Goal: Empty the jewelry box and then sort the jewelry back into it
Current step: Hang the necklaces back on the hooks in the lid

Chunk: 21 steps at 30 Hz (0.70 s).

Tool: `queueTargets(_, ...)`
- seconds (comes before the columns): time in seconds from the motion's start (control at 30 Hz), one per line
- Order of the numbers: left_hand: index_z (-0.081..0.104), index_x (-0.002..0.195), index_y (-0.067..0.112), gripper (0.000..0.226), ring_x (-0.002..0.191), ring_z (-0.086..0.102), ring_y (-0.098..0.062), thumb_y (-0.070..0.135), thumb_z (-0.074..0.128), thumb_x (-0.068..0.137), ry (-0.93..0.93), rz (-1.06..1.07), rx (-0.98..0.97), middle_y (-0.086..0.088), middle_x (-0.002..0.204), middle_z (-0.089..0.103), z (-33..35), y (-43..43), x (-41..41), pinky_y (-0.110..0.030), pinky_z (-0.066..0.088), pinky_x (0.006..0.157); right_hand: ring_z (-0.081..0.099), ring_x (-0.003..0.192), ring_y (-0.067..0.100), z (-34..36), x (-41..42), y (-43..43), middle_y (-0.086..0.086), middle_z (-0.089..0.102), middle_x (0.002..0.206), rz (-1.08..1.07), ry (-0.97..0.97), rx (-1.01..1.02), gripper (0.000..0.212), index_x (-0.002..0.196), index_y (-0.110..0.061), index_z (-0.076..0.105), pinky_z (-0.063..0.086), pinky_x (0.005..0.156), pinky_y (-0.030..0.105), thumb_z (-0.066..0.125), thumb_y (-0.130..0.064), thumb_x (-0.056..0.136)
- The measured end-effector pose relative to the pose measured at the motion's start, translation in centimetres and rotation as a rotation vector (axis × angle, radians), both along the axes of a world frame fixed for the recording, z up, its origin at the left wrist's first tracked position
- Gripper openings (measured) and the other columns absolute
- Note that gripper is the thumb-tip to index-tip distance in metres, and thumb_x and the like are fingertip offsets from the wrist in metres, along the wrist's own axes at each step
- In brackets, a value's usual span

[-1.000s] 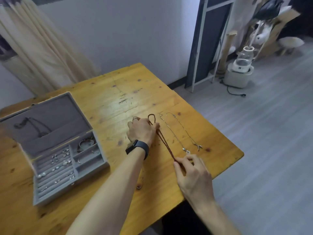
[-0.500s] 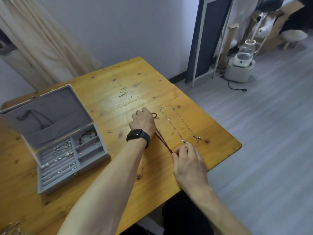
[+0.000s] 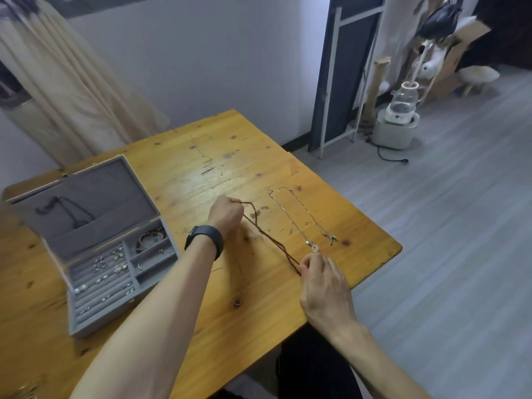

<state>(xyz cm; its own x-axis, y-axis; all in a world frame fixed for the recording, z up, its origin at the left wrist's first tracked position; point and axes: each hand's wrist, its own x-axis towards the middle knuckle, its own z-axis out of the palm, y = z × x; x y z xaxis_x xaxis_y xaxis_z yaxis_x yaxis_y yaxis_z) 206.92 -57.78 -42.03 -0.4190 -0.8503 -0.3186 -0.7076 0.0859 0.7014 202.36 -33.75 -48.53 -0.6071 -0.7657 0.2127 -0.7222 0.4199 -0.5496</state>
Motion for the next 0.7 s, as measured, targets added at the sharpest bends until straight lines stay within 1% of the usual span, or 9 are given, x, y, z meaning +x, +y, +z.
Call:
queueTargets(0.07,0.053,0.082,0.012,0.017,0.071,0.046,-0.019,0.005,0.045,0.095,0.137,0.109,0.101,-0.002,0.077,0.046,0.6,-0.4,1.2,-0.03,0.04,0.065,0.05,0.076,0.012,0.3,0.0,0.1,-0.009,0.052,0.083,0.018,-0.103,-0.031,0.008,0.095,-0.023,0.042,0.045,0.075,0.034,0.044,-0.021,0.102)
queueTargets(0.17,0.064,0.091,0.008,0.01,0.076,0.058,-0.02,0.011,0.055,0.095,0.315,0.221,0.205,-0.004,0.084,0.058,1.9,-1.1,3.2,-0.03,0.047,0.064,0.056,0.086,0.01,1.2,0.1,0.3,-0.01,0.057,0.093,0.009,-0.322,-0.124,0.003,0.106,-0.024,0.046,0.047,0.08,0.035,0.043,-0.025,0.104)
queueTargets(0.23,0.064,0.084,0.011,0.016,0.073,0.062,-0.02,0.011,0.054,0.096,0.383,0.238,0.195,-0.004,0.081,0.063,3.0,-1.6,4.7,-0.029,0.047,0.062,0.057,0.096,0.005,2.3,0.0,0.2,-0.009,0.06,0.105,0.002,-0.465,-0.158,0.013,0.115,-0.026,0.051,0.049,0.083,0.029,0.043,-0.026,0.105)
queueTargets(0.3,0.061,0.079,0.013,0.021,0.07,0.063,-0.018,0.009,0.051,0.097,0.453,0.285,0.21,-0.002,0.076,0.062,4.4,-1.9,6.2,-0.029,0.047,0.063,0.057,0.101,0.0,3.6,-0.2,-0.4,-0.013,0.062,0.108,0.028,-0.516,-0.173,0.019,0.115,-0.026,0.06,0.047,0.086,0.021,0.044,-0.025,0.105)
queueTargets(0.4,0.059,0.082,0.013,0.017,0.067,0.059,-0.017,0.008,0.052,0.096,0.55,0.374,0.274,0.0,0.069,0.058,6.5,-2.6,8.9,-0.029,0.046,0.065,0.059,0.089,0.001,5.3,-0.1,-1.9,-0.012,0.066,0.097,0.107,-0.658,-0.168,0.022,0.106,-0.024,0.067,0.048,0.078,0.021,0.045,-0.024,0.105)
queueTargets(0.5,0.061,0.088,0.012,0.007,0.061,0.056,-0.018,0.014,0.057,0.093,0.596,0.407,0.278,-0.001,0.068,0.059,8.9,-3.2,12.3,-0.029,0.044,0.059,0.058,0.079,0.013,6.9,1.0,-3.5,0.002,0.061,0.089,0.118,-1.072,-0.265,0.026,0.097,-0.011,0.062,0.046,0.07,0.029,0.042,-0.024,0.106)
queueTargets(0.57,0.059,0.078,0.015,0.011,0.056,0.053,-0.017,0.018,0.058,0.088,0.63,0.421,0.311,0.0,0.065,0.059,10.1,-3.4,14.8,-0.027,0.045,0.056,0.062,0.079,0.02,8.0,2.1,-4.6,0.01,0.064,0.094,0.093,-1.39,-0.39,0.026,0.096,-0.007,0.057,0.046,0.068,0.031,0.041,-0.023,0.106)
queueTargets(0.6,0.057,0.072,0.017,0.015,0.054,0.053,-0.015,0.02,0.058,0.087,0.646,0.426,0.333,0.001,0.063,0.058,10.5,-3.5,16.0,-0.026,0.045,0.056,0.064,0.077,0.022,8.5,2.6,-5.2,0.013,0.067,0.098,0.091,-1.495,-0.414,0.024,0.096,-0.007,0.056,0.047,0.067,0.032,0.041,-0.023,0.106)
queueTargets(0.7,0.053,0.068,0.021,0.02,0.053,0.048,-0.013,0.024,0.059,0.087,0.679,0.448,0.353,0.005,0.059,0.054,11.5,-3.2,19.2,-0.027,0.041,0.056,0.063,0.067,0.021,9.5,4.3,-6.9,0.015,0.071,0.094,0.15,-1.603,-0.378,0.023,0.094,-0.008,0.056,0.048,0.062,0.03,0.044,-0.024,0.105)
